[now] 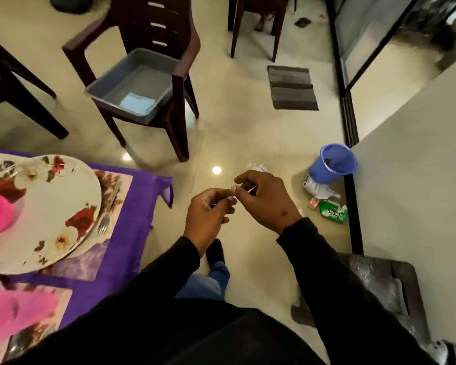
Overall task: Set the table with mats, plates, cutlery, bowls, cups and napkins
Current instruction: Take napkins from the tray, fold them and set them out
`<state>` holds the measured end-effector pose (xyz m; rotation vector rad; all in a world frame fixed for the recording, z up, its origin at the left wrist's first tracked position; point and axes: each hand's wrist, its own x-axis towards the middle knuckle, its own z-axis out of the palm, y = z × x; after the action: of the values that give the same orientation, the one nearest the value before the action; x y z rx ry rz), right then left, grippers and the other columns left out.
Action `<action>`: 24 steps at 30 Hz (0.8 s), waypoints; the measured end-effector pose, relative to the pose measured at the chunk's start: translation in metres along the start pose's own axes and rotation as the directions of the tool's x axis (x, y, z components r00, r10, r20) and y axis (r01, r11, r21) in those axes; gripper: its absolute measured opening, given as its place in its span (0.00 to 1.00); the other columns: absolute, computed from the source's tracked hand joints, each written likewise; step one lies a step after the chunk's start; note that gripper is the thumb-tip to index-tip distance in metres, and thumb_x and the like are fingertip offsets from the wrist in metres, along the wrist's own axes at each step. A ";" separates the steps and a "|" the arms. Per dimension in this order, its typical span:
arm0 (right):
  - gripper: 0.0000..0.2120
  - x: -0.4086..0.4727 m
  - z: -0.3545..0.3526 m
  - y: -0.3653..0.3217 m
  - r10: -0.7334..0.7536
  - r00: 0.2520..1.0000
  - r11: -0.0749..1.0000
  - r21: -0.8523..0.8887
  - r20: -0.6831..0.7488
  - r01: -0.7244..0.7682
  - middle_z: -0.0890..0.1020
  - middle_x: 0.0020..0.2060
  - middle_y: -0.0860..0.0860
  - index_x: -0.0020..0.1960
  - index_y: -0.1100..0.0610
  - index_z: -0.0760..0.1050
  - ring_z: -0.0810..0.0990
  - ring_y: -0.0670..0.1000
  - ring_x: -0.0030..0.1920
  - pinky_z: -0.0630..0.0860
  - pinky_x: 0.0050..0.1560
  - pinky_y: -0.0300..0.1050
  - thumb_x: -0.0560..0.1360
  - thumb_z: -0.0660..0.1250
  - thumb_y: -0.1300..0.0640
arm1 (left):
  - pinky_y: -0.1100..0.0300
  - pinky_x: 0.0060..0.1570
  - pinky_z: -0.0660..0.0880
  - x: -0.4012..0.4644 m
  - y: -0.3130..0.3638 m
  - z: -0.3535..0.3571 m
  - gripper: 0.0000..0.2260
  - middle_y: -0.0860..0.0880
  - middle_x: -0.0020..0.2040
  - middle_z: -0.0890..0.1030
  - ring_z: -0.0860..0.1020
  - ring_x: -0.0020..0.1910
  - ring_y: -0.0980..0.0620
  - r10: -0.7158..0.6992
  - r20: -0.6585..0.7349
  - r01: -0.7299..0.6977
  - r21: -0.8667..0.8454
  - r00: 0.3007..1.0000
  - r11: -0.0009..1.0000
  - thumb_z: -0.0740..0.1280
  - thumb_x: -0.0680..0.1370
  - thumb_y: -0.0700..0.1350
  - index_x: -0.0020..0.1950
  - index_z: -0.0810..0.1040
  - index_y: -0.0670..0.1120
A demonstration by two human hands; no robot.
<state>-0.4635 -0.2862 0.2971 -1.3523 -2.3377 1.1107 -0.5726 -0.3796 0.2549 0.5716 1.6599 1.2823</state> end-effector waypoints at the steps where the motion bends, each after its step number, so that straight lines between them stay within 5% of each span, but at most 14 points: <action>1: 0.12 0.016 -0.005 -0.001 -0.007 1.000 1.000 -0.022 0.028 0.008 0.82 0.43 0.46 0.58 0.54 0.80 0.79 0.43 0.42 0.75 0.48 0.38 0.78 0.67 0.50 | 0.52 0.49 0.82 0.015 0.008 0.003 0.05 0.47 0.49 0.86 0.84 0.50 0.47 -0.018 0.000 0.018 -0.009 1.000 1.000 0.66 0.82 0.44 0.54 0.82 0.48; 6: 0.12 0.131 -0.033 -0.018 -0.071 0.996 0.993 -0.091 0.048 0.075 0.82 0.42 0.43 0.55 0.49 0.80 0.81 0.42 0.42 0.79 0.51 0.46 0.76 0.66 0.45 | 0.50 0.48 0.81 0.113 0.057 0.011 0.06 0.46 0.48 0.86 0.85 0.49 0.46 0.014 -0.034 -0.016 -0.069 0.999 0.997 0.65 0.82 0.41 0.55 0.82 0.46; 15: 0.07 0.304 -0.030 -0.040 -0.238 0.950 0.970 0.002 0.200 0.243 0.83 0.40 0.46 0.52 0.53 0.82 0.80 0.44 0.40 0.75 0.42 0.36 0.76 0.69 0.53 | 0.55 0.43 0.79 0.246 0.106 -0.006 0.05 0.43 0.46 0.86 0.84 0.47 0.45 -0.040 -0.316 -0.009 -0.150 0.948 0.989 0.66 0.82 0.42 0.53 0.82 0.45; 20: 0.06 0.416 -0.026 -0.076 -0.379 0.865 0.924 0.082 0.329 0.374 0.80 0.38 0.44 0.50 0.55 0.81 0.78 0.40 0.38 0.68 0.36 0.25 0.77 0.69 0.54 | 0.55 0.42 0.81 0.324 0.149 -0.021 0.07 0.43 0.46 0.85 0.84 0.46 0.45 0.016 -0.496 -0.071 -0.093 0.868 0.993 0.64 0.83 0.41 0.54 0.82 0.45; 24: 0.08 0.493 -0.013 -0.107 -0.476 0.763 0.868 0.092 0.438 0.488 0.82 0.41 0.47 0.54 0.55 0.80 0.79 0.43 0.39 0.70 0.37 0.30 0.77 0.68 0.53 | 0.57 0.39 0.80 0.373 0.181 -0.039 0.06 0.38 0.47 0.84 0.84 0.43 0.42 -0.004 -0.647 -0.088 -0.110 0.763 0.990 0.64 0.83 0.39 0.54 0.81 0.43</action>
<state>-0.7985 0.0912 0.2964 -0.4441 -2.7927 1.3133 -0.8083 -0.0375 0.2792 0.0628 2.0960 1.7388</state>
